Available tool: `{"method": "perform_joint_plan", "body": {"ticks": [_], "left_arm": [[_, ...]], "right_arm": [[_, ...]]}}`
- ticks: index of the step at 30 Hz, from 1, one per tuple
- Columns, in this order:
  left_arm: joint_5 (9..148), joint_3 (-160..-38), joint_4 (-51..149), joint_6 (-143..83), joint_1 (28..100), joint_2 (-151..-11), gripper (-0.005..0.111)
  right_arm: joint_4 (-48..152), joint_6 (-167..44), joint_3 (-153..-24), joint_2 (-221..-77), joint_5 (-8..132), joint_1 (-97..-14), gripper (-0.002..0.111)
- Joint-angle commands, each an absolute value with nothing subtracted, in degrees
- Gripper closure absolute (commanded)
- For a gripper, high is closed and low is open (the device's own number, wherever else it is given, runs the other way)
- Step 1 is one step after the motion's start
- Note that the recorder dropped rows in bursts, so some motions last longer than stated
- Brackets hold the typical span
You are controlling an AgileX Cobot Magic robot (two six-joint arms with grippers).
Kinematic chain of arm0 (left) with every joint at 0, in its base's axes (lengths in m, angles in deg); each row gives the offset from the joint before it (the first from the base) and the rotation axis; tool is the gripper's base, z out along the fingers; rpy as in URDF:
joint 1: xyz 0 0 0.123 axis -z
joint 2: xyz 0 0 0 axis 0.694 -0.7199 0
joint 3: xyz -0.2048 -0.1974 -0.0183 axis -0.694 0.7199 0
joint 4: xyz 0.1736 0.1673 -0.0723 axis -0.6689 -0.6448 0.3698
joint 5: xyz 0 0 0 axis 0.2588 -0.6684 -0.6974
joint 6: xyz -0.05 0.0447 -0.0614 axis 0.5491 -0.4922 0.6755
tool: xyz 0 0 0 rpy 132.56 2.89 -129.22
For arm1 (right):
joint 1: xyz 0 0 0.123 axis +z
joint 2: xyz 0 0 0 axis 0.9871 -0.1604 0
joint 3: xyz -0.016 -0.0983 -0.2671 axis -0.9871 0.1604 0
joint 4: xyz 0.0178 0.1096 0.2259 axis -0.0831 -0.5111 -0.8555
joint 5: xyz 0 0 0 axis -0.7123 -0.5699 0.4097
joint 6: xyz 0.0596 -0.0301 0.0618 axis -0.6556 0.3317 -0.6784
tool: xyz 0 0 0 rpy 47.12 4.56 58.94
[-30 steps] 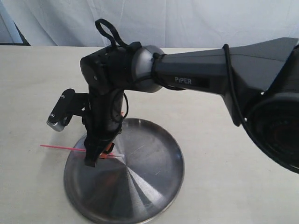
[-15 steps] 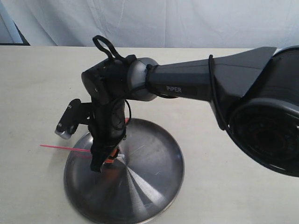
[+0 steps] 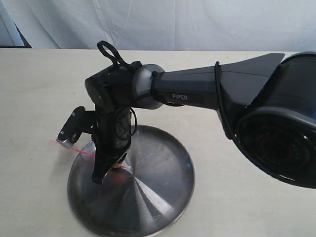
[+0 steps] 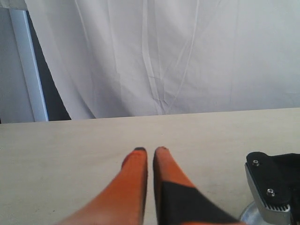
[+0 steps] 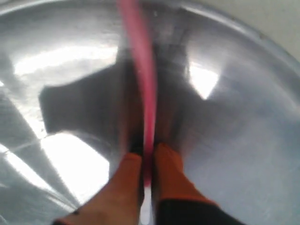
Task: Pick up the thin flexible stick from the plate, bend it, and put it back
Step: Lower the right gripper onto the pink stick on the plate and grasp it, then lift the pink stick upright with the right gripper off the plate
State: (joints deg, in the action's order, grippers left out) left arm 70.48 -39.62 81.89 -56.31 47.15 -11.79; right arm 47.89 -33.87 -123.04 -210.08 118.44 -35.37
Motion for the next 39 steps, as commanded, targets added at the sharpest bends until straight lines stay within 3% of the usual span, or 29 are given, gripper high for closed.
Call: {"method": "perform_joint_plan", "body": {"ticks": [1, 27, 36, 39], "left_arm": [[70.8, -39.4, 82.1, -56.2, 46.9, -11.5, 0.099], [70.8, -39.4, 82.0, -56.2, 46.9, -11.5, 0.099], [75.3, -39.4, 82.4, -56.2, 46.9, -11.5, 0.099], [78.8, -39.6, 92.9, -51.4, 46.9, -11.5, 0.099]], "right_arm": [[48.8, -34.0, -122.5, -212.2, 121.2, -35.5, 0.108], [47.8, -39.1, -122.3, -191.2, 128.5, -35.5, 0.109], [47.1, -40.5, -104.3, -176.7, 121.5, -35.7, 0.109], [44.4, -41.8, -94.9, -169.7, 116.8, -35.7, 0.109]]}}
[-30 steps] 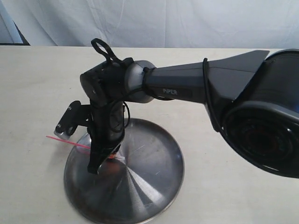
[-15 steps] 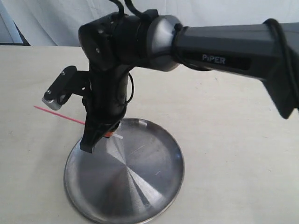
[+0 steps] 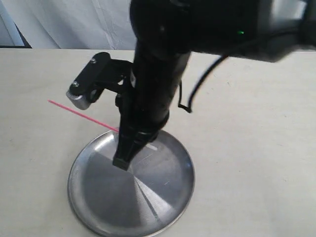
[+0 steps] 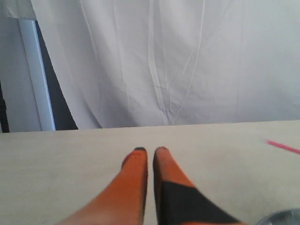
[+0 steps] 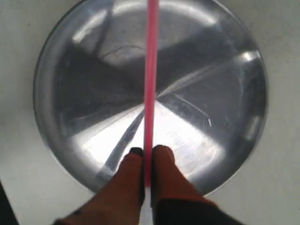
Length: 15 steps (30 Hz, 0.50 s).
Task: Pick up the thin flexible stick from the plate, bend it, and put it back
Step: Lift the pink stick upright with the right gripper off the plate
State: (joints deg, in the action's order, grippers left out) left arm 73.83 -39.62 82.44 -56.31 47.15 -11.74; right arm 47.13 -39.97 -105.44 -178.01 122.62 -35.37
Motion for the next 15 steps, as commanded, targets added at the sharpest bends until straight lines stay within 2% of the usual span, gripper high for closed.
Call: {"method": "perform_joint_plan", "body": {"ticks": [1, 4, 7, 10, 12, 15], "left_arm": [[79.5, -40.4, 102.5, -45.6, 46.9, -11.5, 0.099], [76.5, -42.0, 120.6, -41.9, 46.9, -11.5, 0.099], [63.3, -45.7, 122.5, -44.1, 46.9, -11.5, 0.099], [58.8, -53.4, 125.5, -60.7, 46.9, -11.5, 0.099], [56.5, -58.4, 130.4, -75.8, 46.9, -15.0, 0.099], [46.4, -64.7, 133.7, -80.2, 46.9, -28.1, 0.100]], "right_arm": [[42.6, -42.7, -91.4, -166.5, 114.5, -35.7, 0.109], [36.9, -45.6, -81.9, -156.3, 106.2, -35.7, 0.109], [32.7, -45.8, -74.8, -147.4, 102.2, -35.7, 0.109], [32.7, -49.2, -71.0, -138.9, 101.8, -35.7, 0.109], [32.7, -52.0, -69.0, -133.9, 100.7, -35.7, 0.109], [32.3, -57.0, -64.4, -126.6, 97.4, -35.7, 0.109]]}}
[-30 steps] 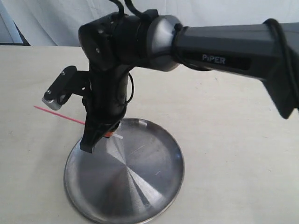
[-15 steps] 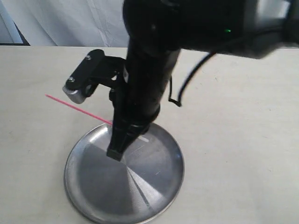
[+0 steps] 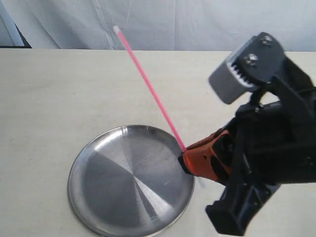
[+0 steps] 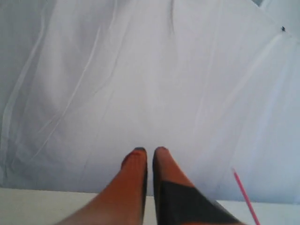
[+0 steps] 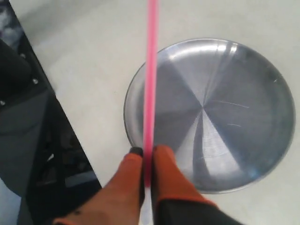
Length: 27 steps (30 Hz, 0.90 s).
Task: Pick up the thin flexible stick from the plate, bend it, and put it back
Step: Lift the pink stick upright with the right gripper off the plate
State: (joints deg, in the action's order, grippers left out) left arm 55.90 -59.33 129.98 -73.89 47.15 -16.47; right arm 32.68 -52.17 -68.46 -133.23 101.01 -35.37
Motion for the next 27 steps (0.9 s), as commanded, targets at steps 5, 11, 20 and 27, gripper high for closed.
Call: {"method": "perform_joint_plan", "body": {"ticks": [5, 11, 20, 27], "left_arm": [[32.1, -67.0, 138.6, -80.1, 46.9, -44.1, 0.100], [8.5, -67.0, 144.9, -80.5, 46.9, -61.2, 0.100], [8.5, -67.4, 148.6, -82.1, 49.7, -71.9, 0.057], [12.9, -71.1, 148.6, -81.5, 62.5, -71.9, 0.046]], "right_arm": [[32.3, -60.6, -59.4, -122.4, 95.5, -35.7, 0.109], [29.7, -60.7, -54.5, -122.1, 94.4, -35.7, 0.109], [27.2, -60.6, -53.0, -122.5, 83.9, -35.7, 0.109], [26.1, -60.5, -53.0, -126.9, 82.2, -35.7, 0.109]]}}
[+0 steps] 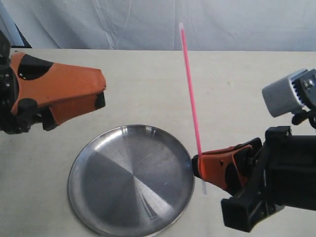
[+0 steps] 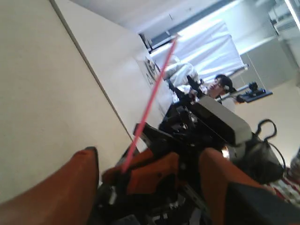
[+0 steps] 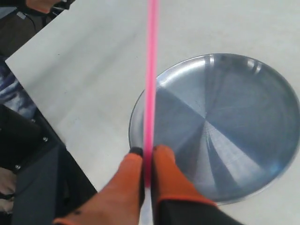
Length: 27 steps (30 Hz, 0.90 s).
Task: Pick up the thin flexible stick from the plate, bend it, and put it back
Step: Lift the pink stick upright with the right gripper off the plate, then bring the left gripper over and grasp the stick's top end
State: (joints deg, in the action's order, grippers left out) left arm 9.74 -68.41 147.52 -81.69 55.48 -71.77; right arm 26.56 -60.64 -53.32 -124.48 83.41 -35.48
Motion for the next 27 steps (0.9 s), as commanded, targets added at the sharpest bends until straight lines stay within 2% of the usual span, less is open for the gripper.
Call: {"method": "perform_joint_plan", "body": {"ticks": [1, 6, 9, 17, 22, 24, 25, 27], "left_arm": [[16.1, -72.2, 148.6, -81.5, 65.5, -71.9, 0.046], [29.9, -76.7, 148.6, -86.1, 75.0, -72.9, 0.046], [35.2, -77.9, 146.9, -86.4, 78.2, -74.3, 0.046], [38.4, -78.7, 148.6, -88.0, 81.3, -80.3, 0.046], [37.6, -82.0, 148.6, -88.0, 81.8, -84.4, 0.050], [36.9, -83.4, 148.6, -88.0, 81.8, -85.4, 0.054], [36.3, -84.1, 148.6, -88.0, 81.8, -85.5, 0.061], [35.9, -85.2, 148.6, -88.6, 81.8, -85.6, 0.081]], "right_arm": [[26.0, -60.2, -53.0, -127.3, 82.1, -35.4, 0.109], [22.3, -57.6, -53.0, -127.6, 80.6, -34.0, 0.109], [21.5, -57.2, -53.0, -127.6, 80.7, -33.3, 0.109], [16.5, -51.9, -53.0, -127.6, 81.6, -33.3, 0.109], [16.0, -50.5, -53.0, -127.6, 83.0, -33.3, 0.109], [16.0, -50.3, -53.0, -127.6, 83.7, -33.3, 0.109], [16.0, -50.3, -53.0, -127.6, 83.8, -33.3, 0.109], [16.0, -50.3, -53.0, -127.6, 83.9, -33.3, 0.109]]}}
